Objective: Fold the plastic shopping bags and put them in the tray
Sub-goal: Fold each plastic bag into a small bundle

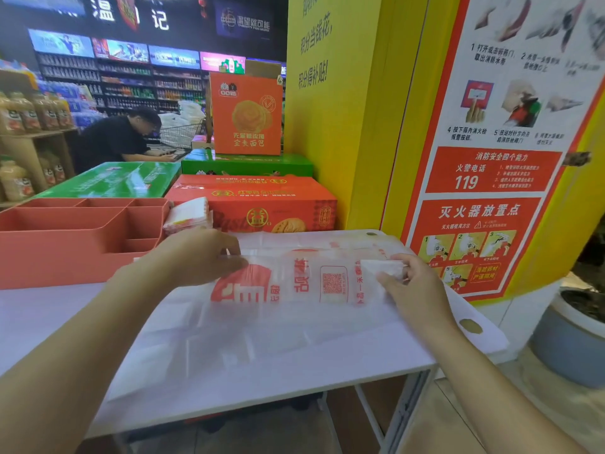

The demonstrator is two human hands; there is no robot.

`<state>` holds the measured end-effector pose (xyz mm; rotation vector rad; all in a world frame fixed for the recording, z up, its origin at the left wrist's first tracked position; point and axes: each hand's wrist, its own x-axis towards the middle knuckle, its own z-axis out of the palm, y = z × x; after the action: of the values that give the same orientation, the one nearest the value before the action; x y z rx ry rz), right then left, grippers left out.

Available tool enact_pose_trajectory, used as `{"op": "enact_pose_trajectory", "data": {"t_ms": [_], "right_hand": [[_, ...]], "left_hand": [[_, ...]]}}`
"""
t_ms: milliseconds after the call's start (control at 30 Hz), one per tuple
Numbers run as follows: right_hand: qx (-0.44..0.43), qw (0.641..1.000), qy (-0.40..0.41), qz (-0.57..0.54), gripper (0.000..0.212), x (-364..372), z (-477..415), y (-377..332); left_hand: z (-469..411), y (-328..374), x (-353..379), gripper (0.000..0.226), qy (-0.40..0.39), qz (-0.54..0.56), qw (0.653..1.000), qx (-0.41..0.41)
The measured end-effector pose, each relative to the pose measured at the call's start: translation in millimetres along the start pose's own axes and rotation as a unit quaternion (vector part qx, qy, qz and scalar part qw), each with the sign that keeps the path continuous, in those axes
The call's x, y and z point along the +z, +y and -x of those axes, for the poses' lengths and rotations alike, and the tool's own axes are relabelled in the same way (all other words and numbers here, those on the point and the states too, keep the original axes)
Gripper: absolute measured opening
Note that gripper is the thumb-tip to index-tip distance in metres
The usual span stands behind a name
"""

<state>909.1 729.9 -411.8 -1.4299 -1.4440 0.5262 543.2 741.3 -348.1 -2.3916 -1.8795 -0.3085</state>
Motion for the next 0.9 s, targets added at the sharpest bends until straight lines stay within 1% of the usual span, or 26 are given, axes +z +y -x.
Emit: {"op": "enact_pose_trajectory", "data": {"t_ms": [67,133,200,267,300,367,467,600,700,800,833,900], "right_hand": [[0.001,1.0,-0.009,0.028,0.045,1.8,1.5,-0.6],[-0.005,0.997,-0.015,0.078,0.053,4.1,3.0,-2.9],[-0.017,0.992,-0.02,0.122,0.062,6.5,4.2,-4.2],[-0.027,0.984,-0.029,0.171,0.066,8.7,5.1,-4.4],[-0.03,0.979,-0.033,0.198,0.067,9.7,5.0,-4.4],[-0.029,0.968,-0.037,0.246,0.065,10.7,5.3,-5.0],[-0.027,0.95,-0.033,0.309,0.06,12.1,6.1,-6.2],[-0.016,0.936,-0.026,0.35,0.057,13.9,5.5,-6.5],[-0.014,0.928,-0.015,0.372,0.057,13.7,6.6,-7.5],[-0.029,0.922,-0.018,0.386,0.056,13.3,8.3,-7.7],[-0.037,0.92,-0.019,0.39,0.054,13.4,8.4,-7.1],[-0.052,0.916,-0.02,0.398,0.048,13.3,8.2,-5.4]], "left_hand": [[-3.7,-1.0,5.4,0.025,0.012,-0.012,1.0,-0.007],[-4.9,-5.1,15.8,0.024,0.006,-0.012,1.0,-0.013],[-5.1,-11.4,27.9,0.029,0.0,-0.017,1.0,-0.014],[-4.2,-14.7,37.3,0.034,0.005,-0.036,0.999,-0.006],[-3.5,-14.2,39.8,0.033,0.01,-0.046,0.999,0.001],[-2.4,-11.5,43.4,0.03,0.012,-0.045,0.999,0.015],[0.9,-7.7,46.9,0.034,0.022,-0.036,0.998,0.038],[-0.9,-14.0,51.8,0.041,0.051,-0.061,0.996,0.041],[-1.7,-19.0,54.7,0.052,0.064,-0.07,0.995,0.034],[-1.1,-16.2,57.8,0.045,0.03,-0.079,0.996,0.001],[-1.2,-15.0,58.3,0.046,0.024,-0.084,0.996,-0.016],[-1.1,-13.4,57.1,0.059,0.027,-0.13,0.989,-0.061]]}}
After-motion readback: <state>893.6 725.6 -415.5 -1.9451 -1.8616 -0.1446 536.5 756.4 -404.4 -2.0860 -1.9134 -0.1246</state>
